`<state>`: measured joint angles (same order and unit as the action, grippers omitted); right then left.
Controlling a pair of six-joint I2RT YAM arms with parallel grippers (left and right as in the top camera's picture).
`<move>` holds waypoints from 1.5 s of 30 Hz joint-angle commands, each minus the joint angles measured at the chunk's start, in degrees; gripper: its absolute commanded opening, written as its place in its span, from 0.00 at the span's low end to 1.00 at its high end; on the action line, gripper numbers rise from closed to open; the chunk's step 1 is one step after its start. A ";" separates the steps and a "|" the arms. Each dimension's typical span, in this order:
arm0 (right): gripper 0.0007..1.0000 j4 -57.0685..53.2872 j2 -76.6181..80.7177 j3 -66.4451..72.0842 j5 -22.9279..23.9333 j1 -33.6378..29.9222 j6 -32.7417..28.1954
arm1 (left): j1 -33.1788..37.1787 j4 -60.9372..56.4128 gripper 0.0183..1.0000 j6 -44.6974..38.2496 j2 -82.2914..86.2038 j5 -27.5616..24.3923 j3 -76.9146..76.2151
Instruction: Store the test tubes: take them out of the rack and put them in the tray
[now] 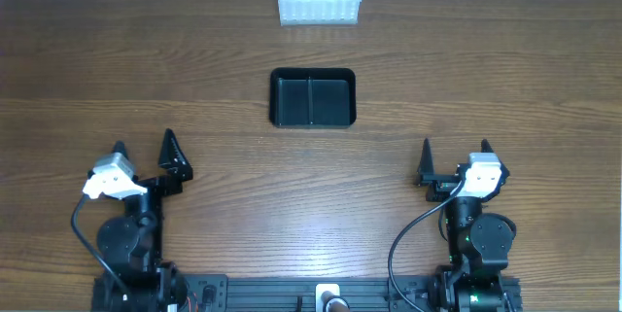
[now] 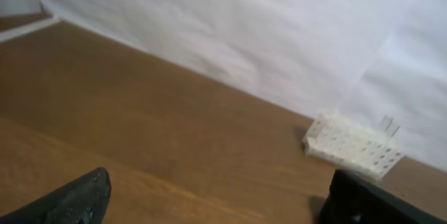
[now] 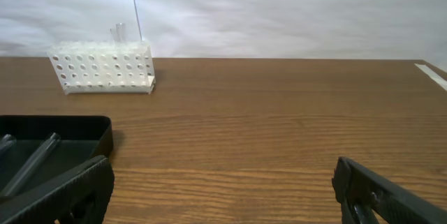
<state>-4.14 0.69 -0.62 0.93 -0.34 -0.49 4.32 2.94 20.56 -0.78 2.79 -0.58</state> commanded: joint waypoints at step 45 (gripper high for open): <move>0.99 -0.20 -0.39 0.31 -0.44 0.11 -0.42 | -3.48 1.44 1.00 -11.82 0.44 -4.48 0.24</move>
<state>-4.14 0.69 -0.62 0.93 -0.34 -0.47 1.08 4.12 10.00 -0.78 -0.71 -0.58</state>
